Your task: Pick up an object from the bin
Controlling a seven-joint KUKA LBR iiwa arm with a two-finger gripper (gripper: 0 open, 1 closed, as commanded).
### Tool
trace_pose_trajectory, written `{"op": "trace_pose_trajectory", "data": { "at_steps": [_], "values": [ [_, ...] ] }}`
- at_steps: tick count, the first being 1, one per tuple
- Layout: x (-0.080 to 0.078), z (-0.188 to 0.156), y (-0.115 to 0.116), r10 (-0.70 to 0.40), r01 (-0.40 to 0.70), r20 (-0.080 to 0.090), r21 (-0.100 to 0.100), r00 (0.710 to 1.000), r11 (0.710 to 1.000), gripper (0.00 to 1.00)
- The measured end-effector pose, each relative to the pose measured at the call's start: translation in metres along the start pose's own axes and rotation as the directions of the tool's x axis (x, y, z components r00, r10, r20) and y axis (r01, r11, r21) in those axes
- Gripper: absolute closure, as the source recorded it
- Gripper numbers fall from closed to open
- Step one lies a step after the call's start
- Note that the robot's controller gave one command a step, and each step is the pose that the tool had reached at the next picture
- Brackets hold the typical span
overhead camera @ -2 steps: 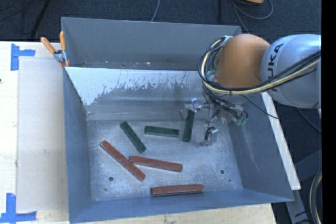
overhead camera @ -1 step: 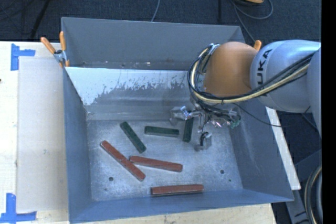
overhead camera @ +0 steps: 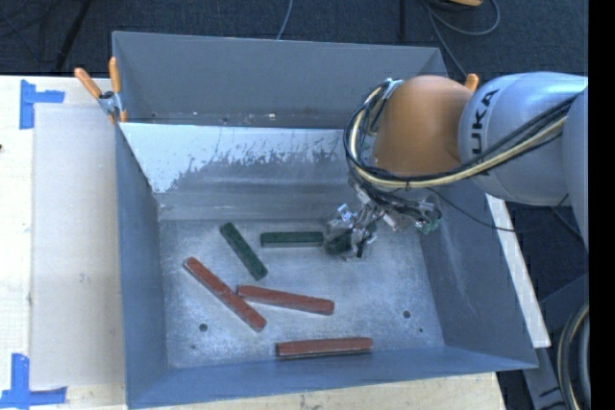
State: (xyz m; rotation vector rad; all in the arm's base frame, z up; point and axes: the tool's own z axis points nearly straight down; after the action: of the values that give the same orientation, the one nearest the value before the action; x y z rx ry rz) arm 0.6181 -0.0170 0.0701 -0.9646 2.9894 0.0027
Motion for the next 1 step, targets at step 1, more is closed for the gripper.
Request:
{"op": "trace_pose_trajectory", "data": {
  "at_steps": [1],
  "values": [
    [0.0004, 0.0004, -0.0002, 0.001, -0.001, -0.001, 0.0, 1.0, 1.0, 0.0]
  ]
}}
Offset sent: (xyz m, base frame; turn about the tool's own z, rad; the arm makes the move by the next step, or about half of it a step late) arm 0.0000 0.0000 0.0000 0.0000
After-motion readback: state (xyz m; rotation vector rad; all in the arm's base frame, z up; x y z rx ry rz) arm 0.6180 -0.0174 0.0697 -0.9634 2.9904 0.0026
